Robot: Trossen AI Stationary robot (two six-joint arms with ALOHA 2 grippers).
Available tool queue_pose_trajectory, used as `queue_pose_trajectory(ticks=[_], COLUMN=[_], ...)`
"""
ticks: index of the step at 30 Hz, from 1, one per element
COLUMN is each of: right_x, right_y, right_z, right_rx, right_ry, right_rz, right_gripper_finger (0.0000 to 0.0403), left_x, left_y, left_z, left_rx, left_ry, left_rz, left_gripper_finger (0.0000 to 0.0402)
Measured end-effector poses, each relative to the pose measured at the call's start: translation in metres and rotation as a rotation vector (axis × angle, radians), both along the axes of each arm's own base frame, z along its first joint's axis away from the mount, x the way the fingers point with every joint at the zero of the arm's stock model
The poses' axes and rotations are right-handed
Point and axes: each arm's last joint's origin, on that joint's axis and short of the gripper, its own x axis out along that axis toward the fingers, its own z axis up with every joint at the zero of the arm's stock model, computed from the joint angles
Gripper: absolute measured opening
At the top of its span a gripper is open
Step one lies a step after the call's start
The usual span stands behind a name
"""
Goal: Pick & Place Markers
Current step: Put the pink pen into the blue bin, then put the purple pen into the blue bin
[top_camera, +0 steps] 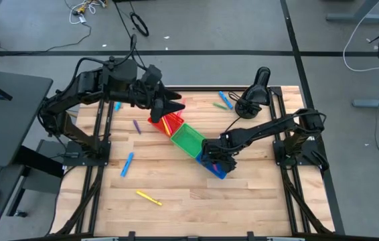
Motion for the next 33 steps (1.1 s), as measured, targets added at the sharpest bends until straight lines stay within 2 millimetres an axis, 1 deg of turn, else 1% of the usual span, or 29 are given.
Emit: queue_pose_trajectory(ticks=[8, 14, 21, 26, 29, 33], right_x=[0.001, 0.003, 0.006, 0.004, 0.0, -0.004], right_y=[0.001, 0.002, 0.002, 0.001, 0.0, -0.001], right_z=[0.0, 0.001, 0.002, 0.003, 0.005, 0.014], right_rx=[0.055, 0.089, 0.095, 0.097, 0.11, 0.15], right_ry=[0.0, -0.021, -0.053, -0.029, 0.003, 0.006], right_rz=[-0.039, -0.05, -0.057, -0.185, -0.251, -0.399], right_gripper_finger=[0.0135, 0.0159, 0.0178, 0.0175, 0.0173, 0.0174], left_x=[0.0, 0.0, 0.0, 0.0, -0.004, -0.011], left_y=[-0.002, -0.001, -0.001, -0.001, -0.002, -0.002], left_z=[0.0, 0.0, 0.0, 0.0, 0.003, 0.006], left_rx=[0.003, 0.01, 0.012, 0.011, 0.011, 0.013], left_ry=[-0.001, -0.001, 0.0, -0.001, -0.011, -0.022], left_rz=[-0.056, -0.057, -0.055, -0.057, -0.056, -0.056], left_gripper_finger=[0.0265, 0.0265, 0.0265, 0.0265, 0.0265, 0.0265])
